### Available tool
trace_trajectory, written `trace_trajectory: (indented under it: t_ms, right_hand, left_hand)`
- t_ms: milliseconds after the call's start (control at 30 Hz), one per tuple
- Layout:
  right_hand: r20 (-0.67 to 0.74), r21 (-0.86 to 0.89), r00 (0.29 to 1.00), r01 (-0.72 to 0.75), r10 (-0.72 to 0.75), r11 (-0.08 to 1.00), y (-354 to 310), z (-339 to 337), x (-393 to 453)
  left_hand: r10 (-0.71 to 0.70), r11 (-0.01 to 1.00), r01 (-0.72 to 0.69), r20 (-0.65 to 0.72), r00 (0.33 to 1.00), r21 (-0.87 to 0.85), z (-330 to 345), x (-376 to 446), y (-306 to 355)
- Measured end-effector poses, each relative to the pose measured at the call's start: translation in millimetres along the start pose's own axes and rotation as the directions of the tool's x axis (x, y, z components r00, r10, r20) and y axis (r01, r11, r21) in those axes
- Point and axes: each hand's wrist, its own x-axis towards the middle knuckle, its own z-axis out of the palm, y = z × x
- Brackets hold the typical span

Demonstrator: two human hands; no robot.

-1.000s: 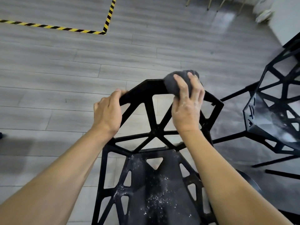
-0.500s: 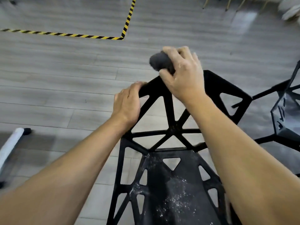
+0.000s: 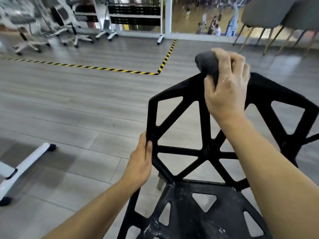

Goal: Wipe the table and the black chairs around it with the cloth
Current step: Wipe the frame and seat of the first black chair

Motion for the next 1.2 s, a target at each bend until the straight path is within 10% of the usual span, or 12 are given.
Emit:
trace_trajectory:
  t_ms: [333,500,767,1033,1200]
  right_hand:
    - [-0.005,0.212,0.958,0.282,-0.288,0.936,-80,52,-117]
    - [0.077,0.05,0.878,0.469,-0.472,0.882,-61,52,-139]
    - [-0.067,0.042,0.996,0.06,-0.057,0.997,-86,52,-117]
    - [0.086,-0.057,0.893,0.448,-0.442,0.892,-58,31,-118]
    - [-0.132,0.05,0.99,0.056,-0.049,0.997,-79,53,-121]
  left_hand:
    - [0.13,0.991,-0.13,-0.165,0.978,0.014,15,-7,-23]
    - [0.171,0.985,-0.171,-0.179,0.969,0.018,17,-2,-28]
    - [0.202,0.979,-0.2,-0.164,0.966,0.028,20,1,-32]
    - [0.213,0.977,-0.211,-0.176,0.961,0.032,19,-2,-31]
    - [0.236,0.972,-0.233,-0.163,0.958,0.04,20,-1,-33]
